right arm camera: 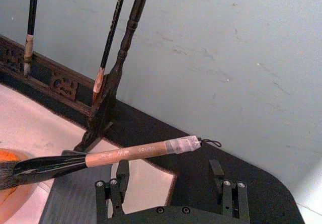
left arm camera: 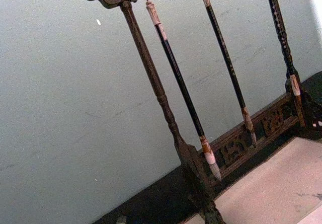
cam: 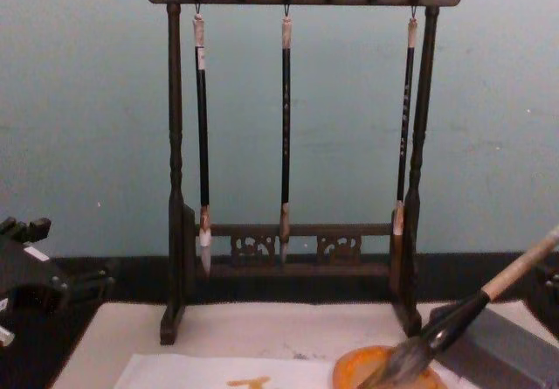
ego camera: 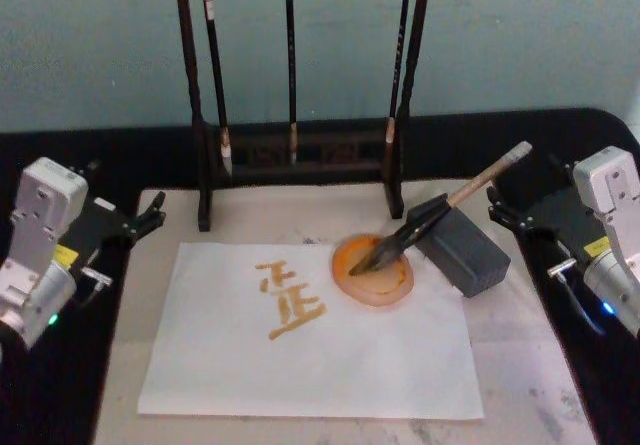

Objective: Pick up the brush from the inkstone, write on the paper, then place the brush back to its original position.

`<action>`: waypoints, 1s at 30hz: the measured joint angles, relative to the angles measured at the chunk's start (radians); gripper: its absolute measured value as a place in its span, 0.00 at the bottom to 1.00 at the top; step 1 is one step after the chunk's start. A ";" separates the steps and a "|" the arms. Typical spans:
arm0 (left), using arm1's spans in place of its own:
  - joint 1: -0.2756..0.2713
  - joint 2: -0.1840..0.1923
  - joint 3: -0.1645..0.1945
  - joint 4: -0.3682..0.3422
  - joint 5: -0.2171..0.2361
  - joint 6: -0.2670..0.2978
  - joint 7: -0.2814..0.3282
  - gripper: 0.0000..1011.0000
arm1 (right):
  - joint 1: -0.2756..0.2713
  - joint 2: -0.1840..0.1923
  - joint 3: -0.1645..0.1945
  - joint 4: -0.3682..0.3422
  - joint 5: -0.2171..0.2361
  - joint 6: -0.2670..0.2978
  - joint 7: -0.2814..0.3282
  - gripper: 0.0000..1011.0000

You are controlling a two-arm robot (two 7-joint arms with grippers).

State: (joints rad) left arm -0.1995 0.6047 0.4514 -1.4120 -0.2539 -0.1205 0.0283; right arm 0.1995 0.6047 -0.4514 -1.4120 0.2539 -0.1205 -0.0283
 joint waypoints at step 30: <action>0.000 0.000 0.000 0.000 0.000 0.000 0.000 1.00 | 0.000 0.000 0.000 0.000 0.000 0.000 0.000 0.99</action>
State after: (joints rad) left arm -0.1995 0.6047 0.4514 -1.4120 -0.2539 -0.1205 0.0283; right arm 0.1995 0.6047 -0.4514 -1.4120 0.2539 -0.1205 -0.0283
